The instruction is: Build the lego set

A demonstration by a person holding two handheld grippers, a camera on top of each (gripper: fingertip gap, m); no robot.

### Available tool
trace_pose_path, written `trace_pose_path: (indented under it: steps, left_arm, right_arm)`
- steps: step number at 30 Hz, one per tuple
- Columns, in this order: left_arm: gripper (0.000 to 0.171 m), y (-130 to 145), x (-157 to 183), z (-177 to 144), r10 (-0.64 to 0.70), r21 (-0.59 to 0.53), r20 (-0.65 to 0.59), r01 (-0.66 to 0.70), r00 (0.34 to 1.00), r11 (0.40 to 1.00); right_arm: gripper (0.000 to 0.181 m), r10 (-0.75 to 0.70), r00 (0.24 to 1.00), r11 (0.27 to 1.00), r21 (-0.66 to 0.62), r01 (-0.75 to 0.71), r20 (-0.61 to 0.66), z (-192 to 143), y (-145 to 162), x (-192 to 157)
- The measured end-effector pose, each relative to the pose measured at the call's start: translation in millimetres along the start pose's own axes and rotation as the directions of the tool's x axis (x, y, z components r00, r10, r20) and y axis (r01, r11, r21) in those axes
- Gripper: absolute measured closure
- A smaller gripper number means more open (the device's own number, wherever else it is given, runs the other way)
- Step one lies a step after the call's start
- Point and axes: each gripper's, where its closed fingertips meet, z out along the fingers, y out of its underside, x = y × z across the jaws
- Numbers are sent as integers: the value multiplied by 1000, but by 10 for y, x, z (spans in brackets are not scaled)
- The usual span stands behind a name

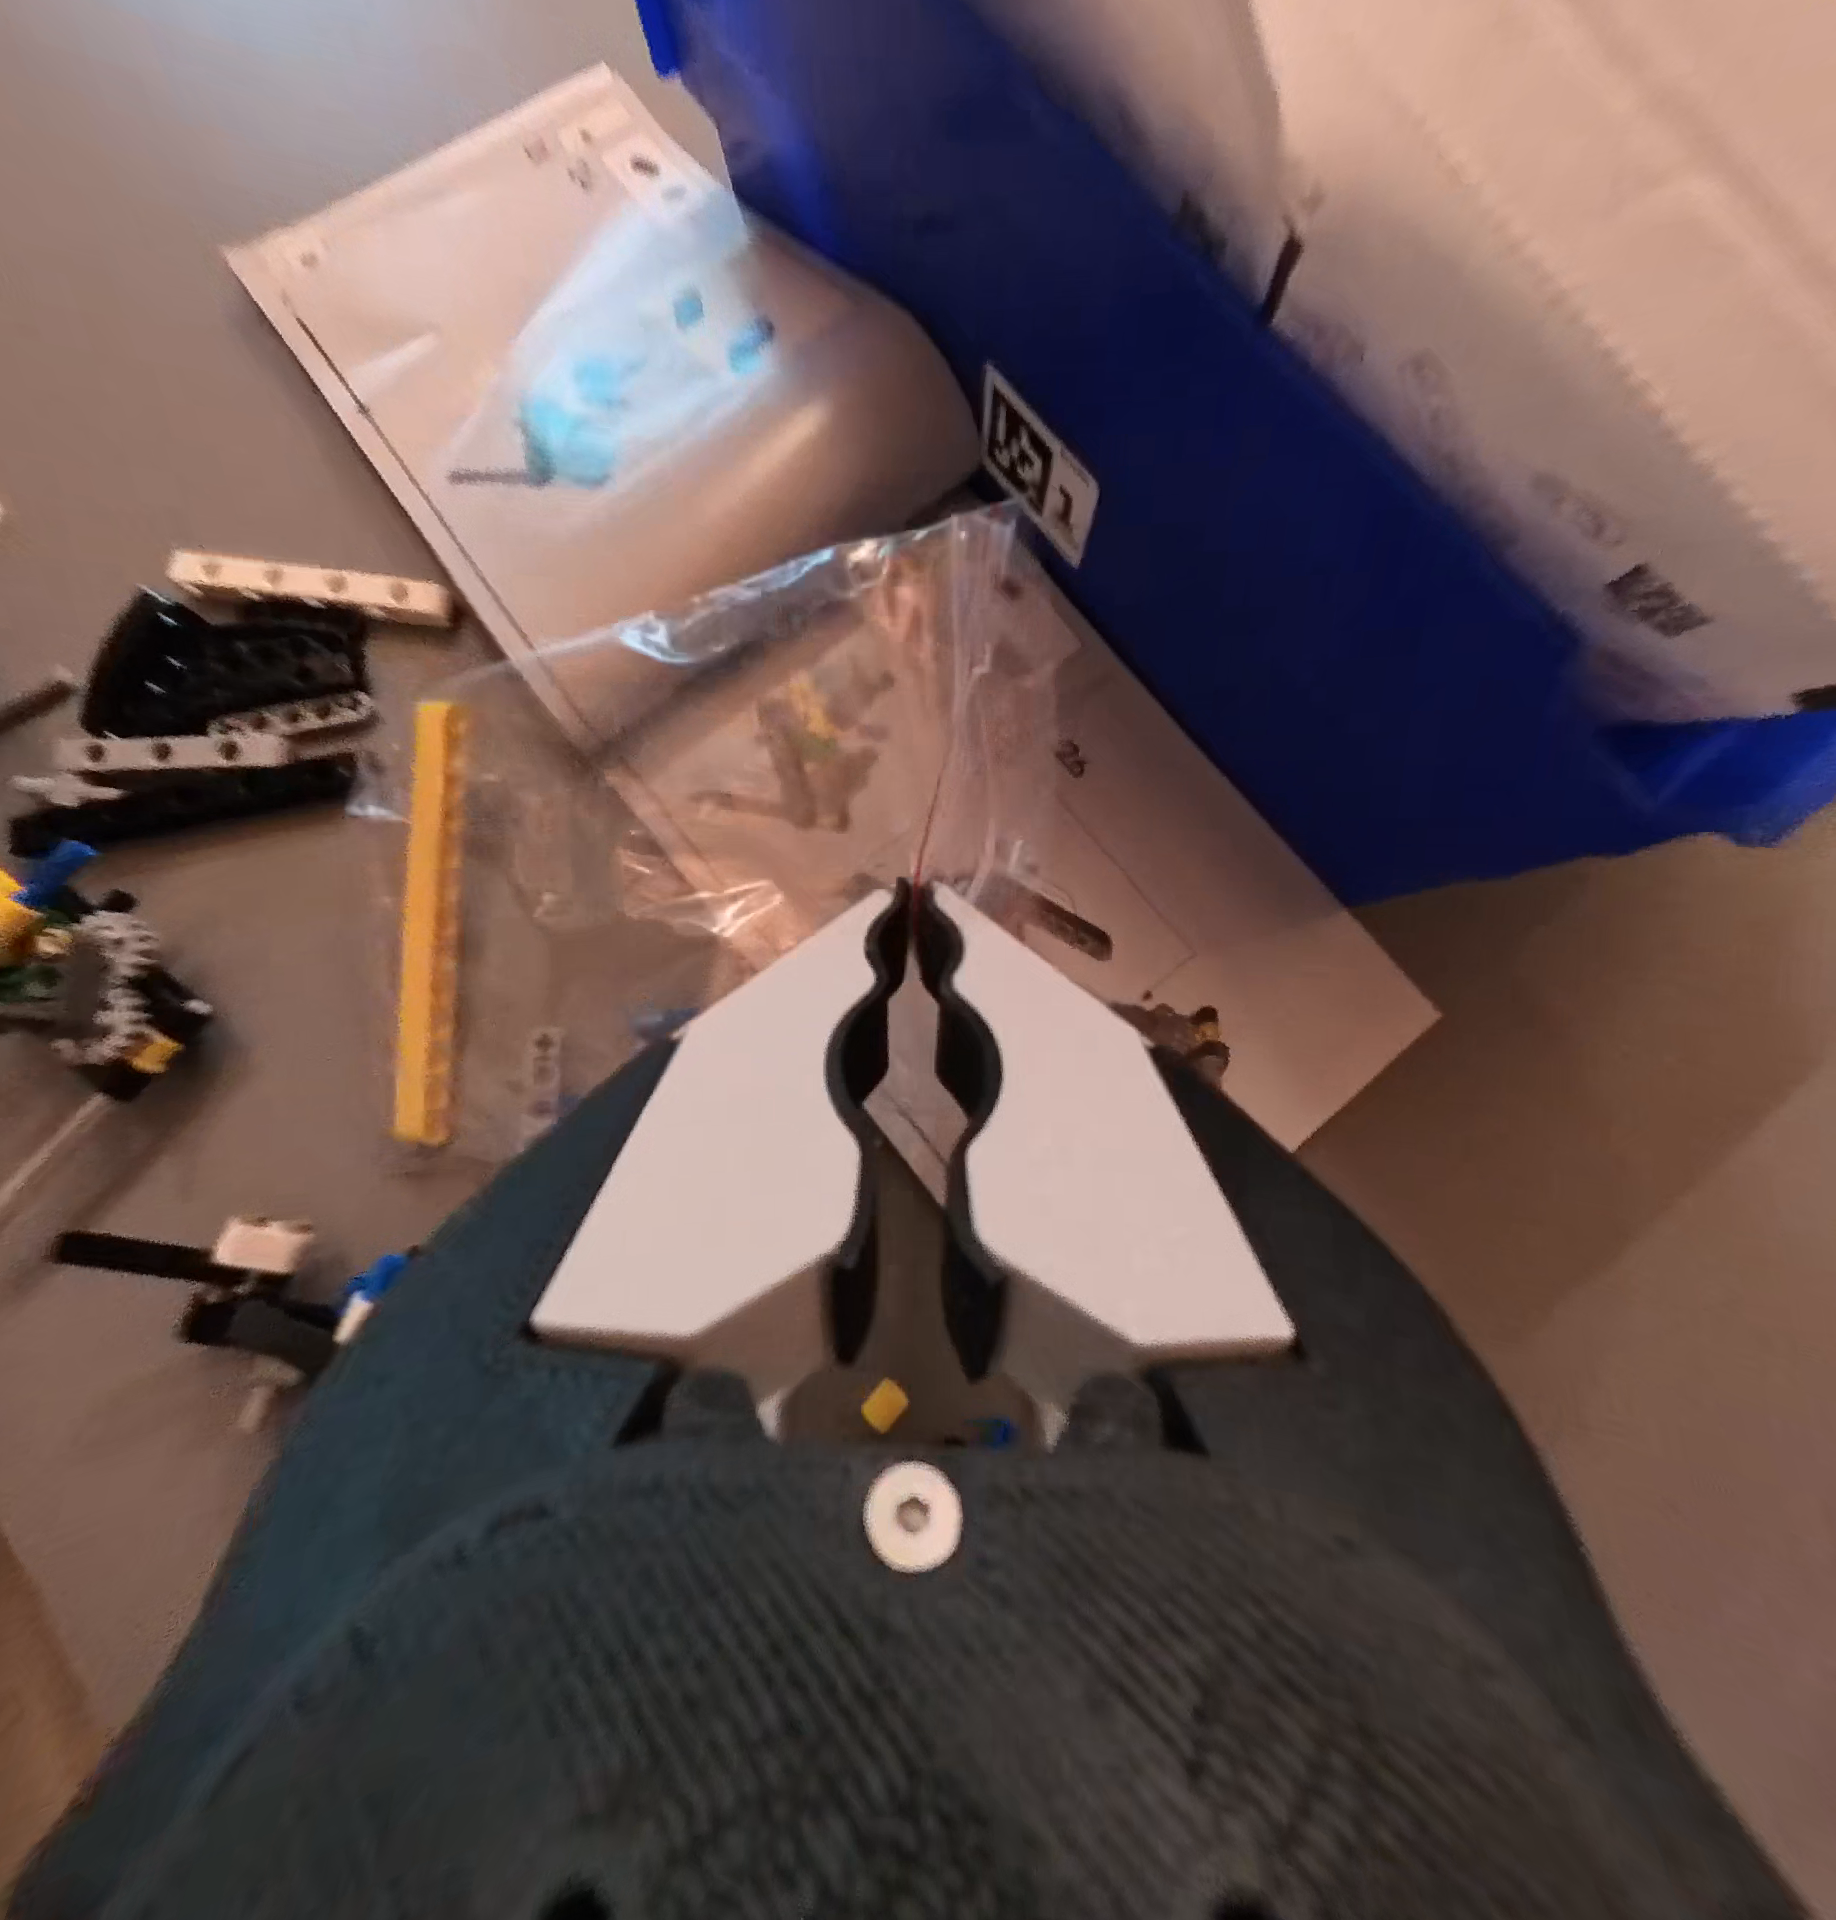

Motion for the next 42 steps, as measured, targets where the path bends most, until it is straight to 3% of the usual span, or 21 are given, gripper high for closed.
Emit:
trace_pose_path:
  steps: [13,20,22,28,32,38,42]
  left_arm:
    - [110,-669,-223,-113,-5,253,303,-75,953,965]
    - [98,-1220,-103,-90,89,306,416,-232,905,923]
    - [114,-1280,-124,-7,110,275,450,-254,886,927]
    - [123,-1299,-165,93,131,248,510,-290,851,924]
    - [171,-1341,-66,36,167,283,517,-352,839,892]
    - [171,-1287,-29,63,201,274,498,-373,844,887]
    - [171,-1273,-53,25,189,292,496,-367,848,883]
  right_arm:
    - [181,-92,994,942,329,66,65,-723,-911,-572]
    - [181,-104,985,911,410,40,135,-790,-1162,-885]
    - [181,-107,972,904,428,6,211,-778,-1189,-1053]
    - [181,-136,890,890,448,-83,436,-864,-1185,-1469]
    - [181,-114,853,890,434,-141,510,-900,-1187,-1519]
    - [179,-104,863,890,433,-142,495,-904,-1160,-1453]
    - [159,-113,888,888,446,-111,446,-909,-1155,-1382]
